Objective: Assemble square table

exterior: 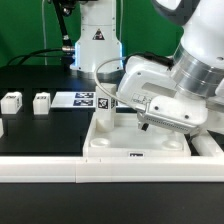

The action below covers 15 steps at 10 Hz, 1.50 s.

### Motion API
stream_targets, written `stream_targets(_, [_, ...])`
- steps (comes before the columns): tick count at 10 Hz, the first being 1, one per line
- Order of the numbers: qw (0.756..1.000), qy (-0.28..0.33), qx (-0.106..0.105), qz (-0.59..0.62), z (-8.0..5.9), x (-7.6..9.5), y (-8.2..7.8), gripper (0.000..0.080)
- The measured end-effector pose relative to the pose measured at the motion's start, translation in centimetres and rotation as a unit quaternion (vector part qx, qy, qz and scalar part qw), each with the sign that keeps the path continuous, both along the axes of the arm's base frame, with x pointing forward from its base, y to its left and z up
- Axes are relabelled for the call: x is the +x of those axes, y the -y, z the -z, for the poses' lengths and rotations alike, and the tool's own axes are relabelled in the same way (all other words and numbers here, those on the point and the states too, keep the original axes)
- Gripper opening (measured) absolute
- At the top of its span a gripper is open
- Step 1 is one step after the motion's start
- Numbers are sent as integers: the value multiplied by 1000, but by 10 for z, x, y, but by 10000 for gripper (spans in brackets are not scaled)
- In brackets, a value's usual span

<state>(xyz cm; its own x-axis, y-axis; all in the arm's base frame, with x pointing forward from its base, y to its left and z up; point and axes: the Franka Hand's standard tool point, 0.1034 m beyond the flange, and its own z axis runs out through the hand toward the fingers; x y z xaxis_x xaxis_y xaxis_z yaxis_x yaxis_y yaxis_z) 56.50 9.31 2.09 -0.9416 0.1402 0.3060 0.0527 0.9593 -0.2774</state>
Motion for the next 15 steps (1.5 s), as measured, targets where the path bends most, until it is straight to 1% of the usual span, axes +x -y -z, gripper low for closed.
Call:
stream_targets(2, [1000,0,0,0,0,0,0,649])
stream_targets(3, [1000,6,-10,8,-16,5,-1,649])
stream_targets(4, [999,26,-22,11,-50,11,5,649])
stream_targets(5, [998,39,-33,19,-71,9,13,649])
stream_targets(6, [998,47,-42,22,-87,7,23,649])
stream_targets(7, [997,55,-50,27,-98,4,36,649])
stream_targets(8, [995,74,-54,44,-106,0,60,649])
stream_targets(9, [991,100,-56,76,-111,-10,89,649])
stream_targets(10, [985,119,-59,111,-111,-18,108,649])
stream_targets(11, [979,121,-71,145,-109,-20,105,649])
stream_targets(12, [974,129,-78,171,-108,-19,102,649])
stream_targets(13, [969,133,-84,190,-108,-19,104,649])
stream_targets(14, [956,146,-97,237,-107,-19,104,649])
stream_targets(15, [945,154,-105,268,-107,-19,104,649])
